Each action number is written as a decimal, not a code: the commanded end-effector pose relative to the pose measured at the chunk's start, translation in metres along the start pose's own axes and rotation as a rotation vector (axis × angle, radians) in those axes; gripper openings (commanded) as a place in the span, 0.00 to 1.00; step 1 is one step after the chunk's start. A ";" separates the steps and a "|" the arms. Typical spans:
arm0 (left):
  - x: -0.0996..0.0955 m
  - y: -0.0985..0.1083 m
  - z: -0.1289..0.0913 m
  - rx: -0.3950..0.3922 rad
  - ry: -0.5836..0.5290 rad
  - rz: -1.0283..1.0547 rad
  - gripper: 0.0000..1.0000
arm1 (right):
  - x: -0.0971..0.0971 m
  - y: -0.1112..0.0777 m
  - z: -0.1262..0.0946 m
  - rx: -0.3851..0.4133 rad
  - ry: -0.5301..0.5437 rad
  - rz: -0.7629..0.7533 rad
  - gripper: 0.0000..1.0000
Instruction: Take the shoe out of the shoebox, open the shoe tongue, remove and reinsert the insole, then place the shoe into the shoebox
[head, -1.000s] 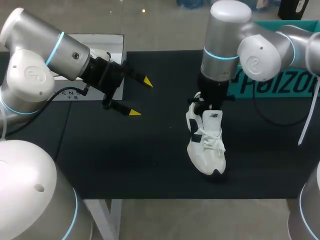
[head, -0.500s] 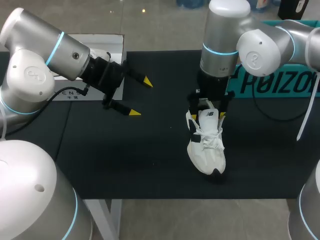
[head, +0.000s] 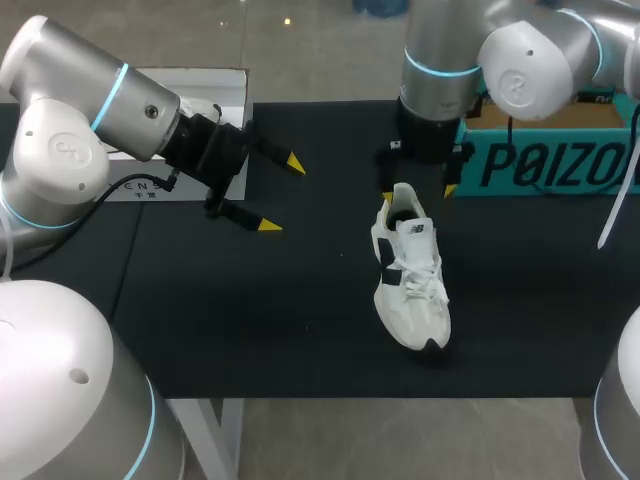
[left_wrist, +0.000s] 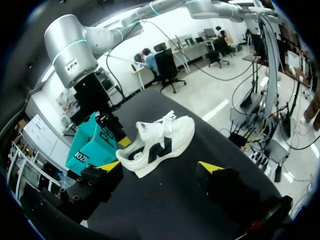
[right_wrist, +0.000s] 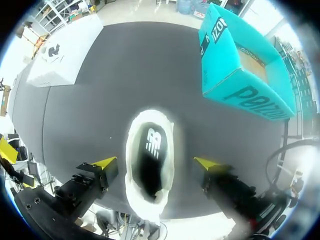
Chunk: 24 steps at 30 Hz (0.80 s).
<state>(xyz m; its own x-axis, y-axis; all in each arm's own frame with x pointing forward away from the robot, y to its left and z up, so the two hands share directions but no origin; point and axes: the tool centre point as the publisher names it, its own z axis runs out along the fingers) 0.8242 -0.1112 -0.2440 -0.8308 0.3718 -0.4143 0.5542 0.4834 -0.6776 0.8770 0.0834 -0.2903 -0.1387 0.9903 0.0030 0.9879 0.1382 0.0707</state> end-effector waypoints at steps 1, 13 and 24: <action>0.000 0.000 0.000 -0.002 0.003 0.000 1.00 | -0.011 -0.028 -0.036 -0.022 0.007 0.010 1.00; 0.000 0.000 0.000 -0.002 0.003 0.000 1.00 | -0.013 -0.078 -0.006 0.111 0.054 -0.002 0.00; 0.000 0.000 0.000 -0.002 0.003 0.000 1.00 | 0.002 -0.072 0.030 0.148 0.095 -0.013 0.00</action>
<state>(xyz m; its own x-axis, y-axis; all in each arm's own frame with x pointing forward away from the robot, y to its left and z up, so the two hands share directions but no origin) 0.8242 -0.1112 -0.2440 -0.8307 0.3717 -0.4143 0.5543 0.4835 -0.6775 0.7988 0.0693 -0.3120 -0.1488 0.9839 0.0990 0.9859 0.1554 -0.0623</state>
